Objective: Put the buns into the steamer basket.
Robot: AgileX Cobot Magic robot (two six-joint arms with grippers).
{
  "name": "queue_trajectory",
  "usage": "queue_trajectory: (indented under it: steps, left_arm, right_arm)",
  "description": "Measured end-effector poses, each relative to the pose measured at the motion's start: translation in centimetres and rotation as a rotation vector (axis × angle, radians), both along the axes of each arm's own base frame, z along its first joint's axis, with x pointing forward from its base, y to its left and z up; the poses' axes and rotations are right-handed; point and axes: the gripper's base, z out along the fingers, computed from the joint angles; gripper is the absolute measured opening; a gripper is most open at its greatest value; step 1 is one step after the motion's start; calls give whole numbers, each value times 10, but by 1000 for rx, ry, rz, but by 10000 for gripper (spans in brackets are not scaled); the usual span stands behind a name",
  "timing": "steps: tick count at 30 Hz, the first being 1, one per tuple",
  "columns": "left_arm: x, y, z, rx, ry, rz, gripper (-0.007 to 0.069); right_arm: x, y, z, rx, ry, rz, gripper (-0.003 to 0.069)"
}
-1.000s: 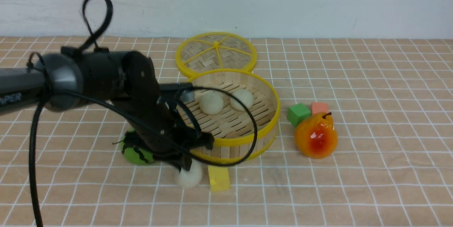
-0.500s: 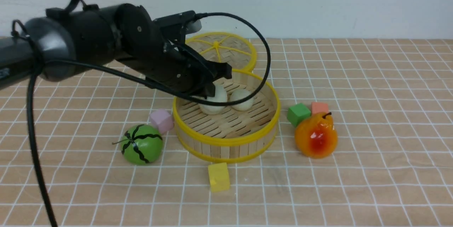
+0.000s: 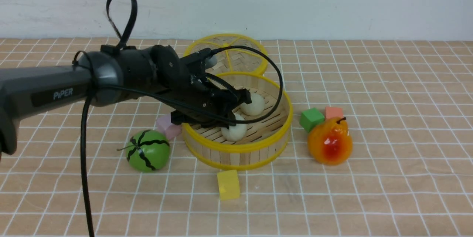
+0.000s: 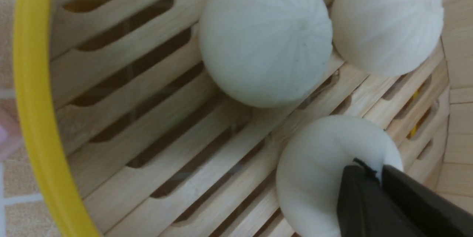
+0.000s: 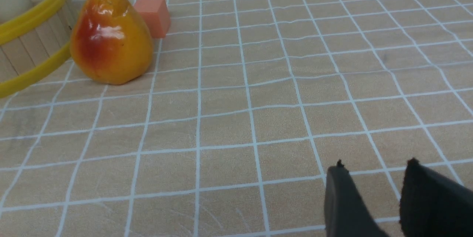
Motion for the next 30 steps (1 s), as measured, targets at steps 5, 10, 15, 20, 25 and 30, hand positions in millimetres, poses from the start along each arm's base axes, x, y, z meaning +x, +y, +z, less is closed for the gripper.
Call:
queue_trajectory:
  steps: [5, 10, 15, 20, 25, 30]
  left_arm:
    - [-1, 0, 0, -1, 9, -5, 90]
    - [-4, 1, 6, 12, 15, -25, 255]
    - [-15, 14, 48, 21, -48, -47, 401]
    - [-47, 29, 105, 48, -84, -114, 423]
    - [-101, 50, 160, 113, -72, -205, 363]
    - [-168, 92, 207, 283, -44, -159, 156]
  right_arm:
    - [0, 0, 0, 0, 0, 0, 241]
    - [0, 0, 0, 0, 0, 0, 241]
    - [0, 0, 0, 0, 0, 0, 241]
    - [0, 0, 0, 0, 0, 0, 241]
    - [0, 0, 0, 0, 0, 0, 241]
    - [0, 0, 0, 0, 0, 0, 241]
